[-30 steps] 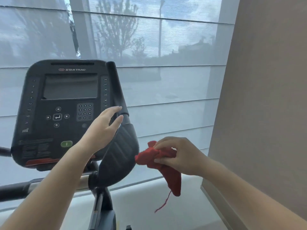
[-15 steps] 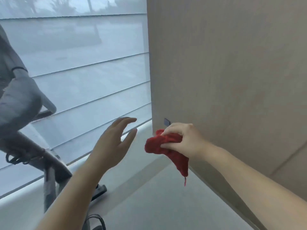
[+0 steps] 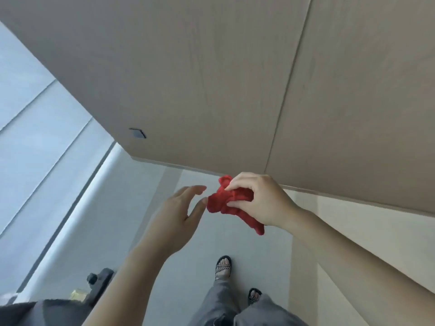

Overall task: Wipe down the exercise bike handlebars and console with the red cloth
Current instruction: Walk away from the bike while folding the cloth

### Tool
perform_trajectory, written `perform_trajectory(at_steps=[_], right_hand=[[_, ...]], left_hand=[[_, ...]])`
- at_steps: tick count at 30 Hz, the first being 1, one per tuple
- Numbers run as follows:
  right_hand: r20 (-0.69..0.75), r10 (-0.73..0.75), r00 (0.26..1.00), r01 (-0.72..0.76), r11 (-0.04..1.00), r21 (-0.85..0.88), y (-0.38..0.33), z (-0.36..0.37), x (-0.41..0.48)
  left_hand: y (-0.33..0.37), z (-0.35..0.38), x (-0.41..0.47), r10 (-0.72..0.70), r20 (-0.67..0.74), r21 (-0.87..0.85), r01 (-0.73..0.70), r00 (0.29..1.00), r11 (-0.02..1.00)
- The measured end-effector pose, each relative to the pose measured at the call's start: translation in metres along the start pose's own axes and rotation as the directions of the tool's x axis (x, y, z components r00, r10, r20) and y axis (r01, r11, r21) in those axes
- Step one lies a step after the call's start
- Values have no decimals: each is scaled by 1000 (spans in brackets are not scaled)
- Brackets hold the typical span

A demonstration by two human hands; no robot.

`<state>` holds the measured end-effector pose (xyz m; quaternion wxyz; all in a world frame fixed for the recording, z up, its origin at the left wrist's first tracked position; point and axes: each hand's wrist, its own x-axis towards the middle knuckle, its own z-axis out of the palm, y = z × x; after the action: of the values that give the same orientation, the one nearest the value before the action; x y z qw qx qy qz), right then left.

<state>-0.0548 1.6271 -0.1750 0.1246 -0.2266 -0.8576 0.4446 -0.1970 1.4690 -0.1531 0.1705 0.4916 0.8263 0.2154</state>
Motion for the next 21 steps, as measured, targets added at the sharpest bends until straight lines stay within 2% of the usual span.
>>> perform_trajectory(at_steps=[5,8,11,16,21], right_hand=[[-219,226,949,-235,972,-16,29,-21,-21],[-326,347,879,-383,922,-51,46,-33,-45],[-409,461,787,-511,860,-13,62,-46,-77],[-576,590,566,-658,744,116,74,-71,-158],[-713,645,277,-684,653,325,92,-95,-259]], left_hand=[[19,26,64,205,200,25,-214,958,976],[43,44,96,346,319,71,-386,882,920],[78,68,123,487,418,22,-544,767,839],[166,120,138,626,531,-2,-738,571,675],[283,184,114,742,596,-138,-871,307,471]])
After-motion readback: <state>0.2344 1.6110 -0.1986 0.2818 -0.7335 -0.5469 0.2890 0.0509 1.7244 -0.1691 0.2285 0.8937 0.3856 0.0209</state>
